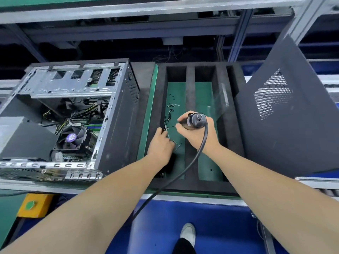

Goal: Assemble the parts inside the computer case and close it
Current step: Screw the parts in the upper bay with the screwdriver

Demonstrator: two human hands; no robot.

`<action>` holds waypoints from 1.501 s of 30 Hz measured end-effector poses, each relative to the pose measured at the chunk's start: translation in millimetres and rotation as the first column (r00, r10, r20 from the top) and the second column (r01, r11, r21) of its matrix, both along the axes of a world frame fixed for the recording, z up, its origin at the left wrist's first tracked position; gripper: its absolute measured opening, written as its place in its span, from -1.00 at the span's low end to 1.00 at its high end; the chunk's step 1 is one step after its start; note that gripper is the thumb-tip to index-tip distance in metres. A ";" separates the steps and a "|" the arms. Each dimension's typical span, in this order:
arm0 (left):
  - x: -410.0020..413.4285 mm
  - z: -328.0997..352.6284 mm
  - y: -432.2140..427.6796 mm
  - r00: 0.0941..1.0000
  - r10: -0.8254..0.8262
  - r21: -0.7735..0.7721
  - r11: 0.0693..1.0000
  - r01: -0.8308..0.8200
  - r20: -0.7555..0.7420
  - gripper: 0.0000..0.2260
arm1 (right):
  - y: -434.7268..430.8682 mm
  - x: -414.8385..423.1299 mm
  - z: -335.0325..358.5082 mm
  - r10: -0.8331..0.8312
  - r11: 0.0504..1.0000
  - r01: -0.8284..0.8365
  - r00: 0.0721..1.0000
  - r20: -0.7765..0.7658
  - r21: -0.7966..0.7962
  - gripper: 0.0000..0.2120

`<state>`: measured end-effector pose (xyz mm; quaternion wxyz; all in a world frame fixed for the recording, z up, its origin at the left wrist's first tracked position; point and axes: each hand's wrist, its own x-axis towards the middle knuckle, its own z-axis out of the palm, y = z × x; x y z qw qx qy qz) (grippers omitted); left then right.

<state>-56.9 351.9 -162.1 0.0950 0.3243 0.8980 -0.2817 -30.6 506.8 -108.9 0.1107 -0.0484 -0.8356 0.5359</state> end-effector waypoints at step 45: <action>-144.2 173.5 -319.1 0.843 -0.109 0.748 -0.413 -0.520 0.527 -0.92 | -308.8 -98.9 200.0 -0.302 0.864 0.237 0.950 -0.081 -0.444 -0.78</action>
